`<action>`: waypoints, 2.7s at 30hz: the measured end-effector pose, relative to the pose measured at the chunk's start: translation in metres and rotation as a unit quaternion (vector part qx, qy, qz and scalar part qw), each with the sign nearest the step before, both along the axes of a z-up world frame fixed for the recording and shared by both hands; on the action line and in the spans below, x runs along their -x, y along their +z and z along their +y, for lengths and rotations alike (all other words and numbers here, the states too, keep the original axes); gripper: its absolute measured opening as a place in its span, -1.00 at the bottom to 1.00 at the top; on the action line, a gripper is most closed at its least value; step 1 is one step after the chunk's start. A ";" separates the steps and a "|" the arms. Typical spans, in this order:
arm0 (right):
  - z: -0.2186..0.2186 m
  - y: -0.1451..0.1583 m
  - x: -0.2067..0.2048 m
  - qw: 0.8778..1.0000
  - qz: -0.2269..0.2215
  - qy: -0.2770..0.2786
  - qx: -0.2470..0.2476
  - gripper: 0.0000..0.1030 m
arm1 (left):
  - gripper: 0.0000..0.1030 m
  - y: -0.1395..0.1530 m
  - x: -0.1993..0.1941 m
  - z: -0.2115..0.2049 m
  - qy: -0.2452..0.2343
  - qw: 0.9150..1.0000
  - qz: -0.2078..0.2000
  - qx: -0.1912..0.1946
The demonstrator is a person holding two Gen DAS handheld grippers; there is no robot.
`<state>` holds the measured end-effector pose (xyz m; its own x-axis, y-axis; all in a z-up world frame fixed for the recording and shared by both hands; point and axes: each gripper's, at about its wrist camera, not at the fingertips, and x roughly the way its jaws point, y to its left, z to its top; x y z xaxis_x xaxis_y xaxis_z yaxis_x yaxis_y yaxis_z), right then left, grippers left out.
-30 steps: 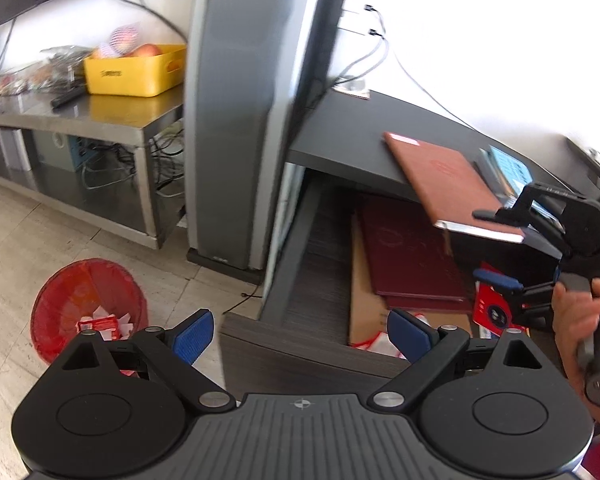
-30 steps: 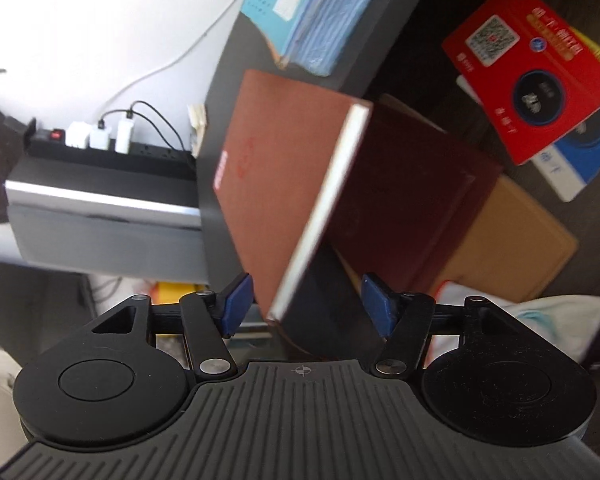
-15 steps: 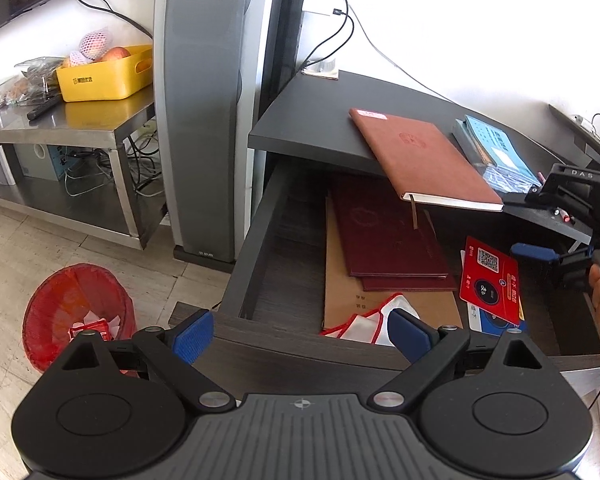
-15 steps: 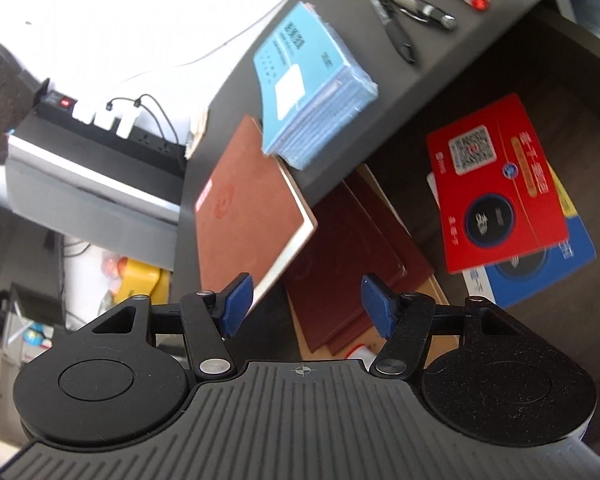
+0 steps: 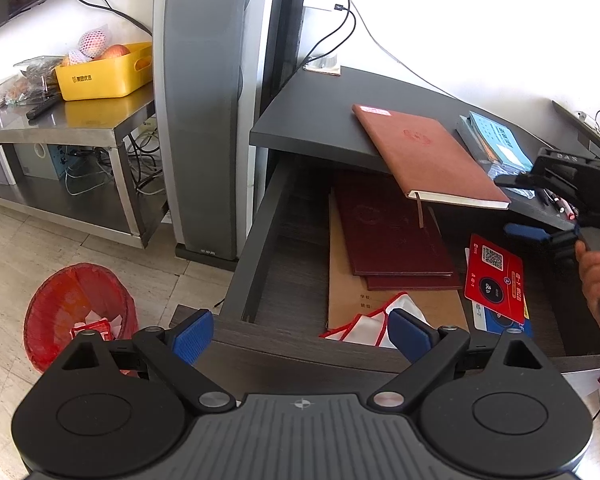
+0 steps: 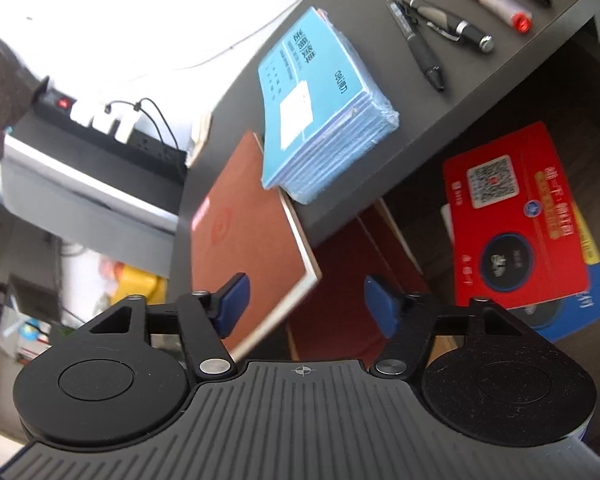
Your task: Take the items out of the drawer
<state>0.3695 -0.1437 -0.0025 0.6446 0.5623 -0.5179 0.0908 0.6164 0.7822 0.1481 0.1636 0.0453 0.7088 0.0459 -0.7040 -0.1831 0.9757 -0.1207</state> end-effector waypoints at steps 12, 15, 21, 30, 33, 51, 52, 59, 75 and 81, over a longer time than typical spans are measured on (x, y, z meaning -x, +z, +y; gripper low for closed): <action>0.009 -0.009 0.003 0.998 0.022 -0.010 -0.055 -0.56 | 0.83 0.002 0.004 0.000 0.000 1.000 -0.004 0.002; 0.019 -0.009 0.017 0.998 0.027 0.011 -0.060 -0.55 | 0.83 0.000 0.004 0.000 0.000 1.000 -0.004 0.006; 0.044 -0.006 0.024 0.998 0.032 0.038 -0.041 -0.13 | 0.83 0.002 0.007 0.002 0.000 1.000 -0.008 0.008; 0.094 0.007 0.025 0.992 0.018 0.119 0.041 -0.40 | 0.83 -0.001 0.007 0.011 0.014 1.000 -0.007 0.012; 0.104 0.014 0.018 0.991 0.009 0.111 0.079 -0.42 | 0.83 -0.003 0.006 0.013 0.016 1.000 -0.005 0.014; 0.099 0.034 -0.036 0.987 -0.014 0.057 0.152 -0.45 | 0.83 -0.010 0.002 0.011 0.005 1.000 0.006 0.018; 0.098 0.033 -0.038 0.987 -0.013 0.057 0.150 -0.44 | 0.83 -0.009 0.003 0.010 0.005 1.000 0.006 0.017; 0.091 0.036 -0.020 0.988 -0.017 0.070 0.138 -0.30 | 0.83 -0.002 0.009 0.004 0.002 1.000 -0.001 0.009; 0.031 0.069 0.107 0.975 -0.052 0.086 0.199 0.11 | 0.84 0.014 0.027 -0.041 -0.043 0.999 -0.015 -0.016; -0.005 0.076 0.174 0.961 -0.082 0.060 0.258 0.41 | 0.84 0.009 0.034 -0.062 -0.062 0.998 -0.003 -0.027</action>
<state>0.1953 -0.1484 0.0731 0.6874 0.3341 -0.6449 -0.1034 0.9239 0.3684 0.1144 0.1019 0.0544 0.7151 -0.0041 -0.6990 -0.0609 0.9958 -0.0681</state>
